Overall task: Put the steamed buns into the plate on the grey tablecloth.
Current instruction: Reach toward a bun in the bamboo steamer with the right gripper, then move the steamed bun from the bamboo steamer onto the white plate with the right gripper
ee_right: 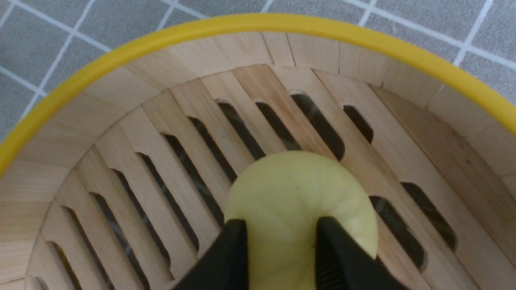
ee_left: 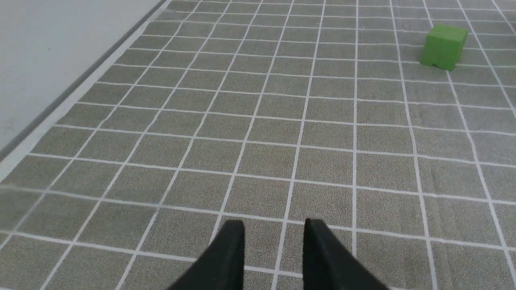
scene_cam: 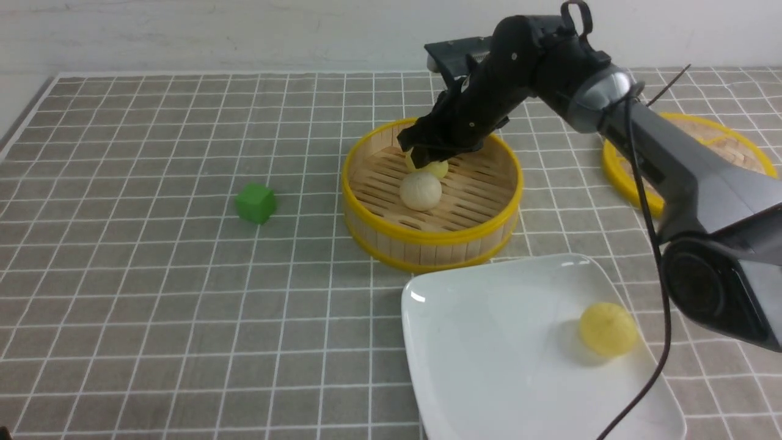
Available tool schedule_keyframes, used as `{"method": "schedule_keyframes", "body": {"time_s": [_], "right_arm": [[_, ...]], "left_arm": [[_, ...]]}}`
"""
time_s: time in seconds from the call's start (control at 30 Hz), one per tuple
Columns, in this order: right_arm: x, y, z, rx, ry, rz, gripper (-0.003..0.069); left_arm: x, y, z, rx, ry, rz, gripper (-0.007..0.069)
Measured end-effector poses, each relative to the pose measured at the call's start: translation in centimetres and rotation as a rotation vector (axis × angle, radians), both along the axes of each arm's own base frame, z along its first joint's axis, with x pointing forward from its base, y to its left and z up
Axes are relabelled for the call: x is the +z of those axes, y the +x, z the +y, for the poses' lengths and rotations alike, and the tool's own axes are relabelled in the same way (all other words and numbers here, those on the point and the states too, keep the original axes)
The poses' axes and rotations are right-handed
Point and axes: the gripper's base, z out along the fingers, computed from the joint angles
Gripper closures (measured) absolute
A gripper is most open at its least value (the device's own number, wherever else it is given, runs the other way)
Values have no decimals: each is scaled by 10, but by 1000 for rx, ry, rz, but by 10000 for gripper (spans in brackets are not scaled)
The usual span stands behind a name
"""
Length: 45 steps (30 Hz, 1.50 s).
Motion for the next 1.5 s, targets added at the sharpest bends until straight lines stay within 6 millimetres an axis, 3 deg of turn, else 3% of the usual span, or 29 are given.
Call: {"method": "schedule_keyframes", "body": {"time_s": [0.07, 0.13, 0.27, 0.37, 0.6, 0.7, 0.8, 0.9, 0.97, 1.07, 1.17, 1.2, 1.23, 1.4, 1.5], "right_arm": [[2, -1, 0, 5, -2, 2, 587], [9, -3, -1, 12, -7, 5, 643], [30, -10, -9, 30, -22, 26, 649], [87, -25, -22, 39, -9, -27, 649], [184, -66, -42, 48, 36, -202, 649], [205, -86, -50, 41, 32, -197, 649], [210, -106, -60, 33, 0, -152, 649], [218, -147, -75, 20, -8, -83, 649], [214, -176, -85, 24, -6, -19, 649], [193, -212, -94, 38, 5, 102, 649], [155, -245, -103, 51, -2, 241, 646], [148, -250, -104, 50, -1, 251, 645], [125, -257, -107, 45, -17, 295, 645], [60, -267, -114, -19, -36, 347, 638], [41, -267, -115, -42, -46, 349, 628]], "left_arm": [[0, 0, 0, 0, 0, 0, 383], [0, 0, 0, 0, 0, 0, 383], [0, 0, 0, 0, 0, 0, 383], [0, 0, 0, 0, 0, 0, 383], [0, 0, 0, 0, 0, 0, 383], [0, 0, 0, 0, 0, 0, 383], [0, 0, 0, 0, 0, 0, 383], [0, 0, 0, 0, 0, 0, 383], [0, 0, 0, 0, 0, 0, 383], [0, 0, 0, 0, 0, 0, 383], [0, 0, 0, 0, 0, 0, 383], [0, 0, 0, 0, 1, 0, 383], [0, 0, 0, 0, 1, 0, 383], [0, 0, 0, 0, 1, 0, 383], [0, 0, 0, 0, 1, 0, 383]]}}
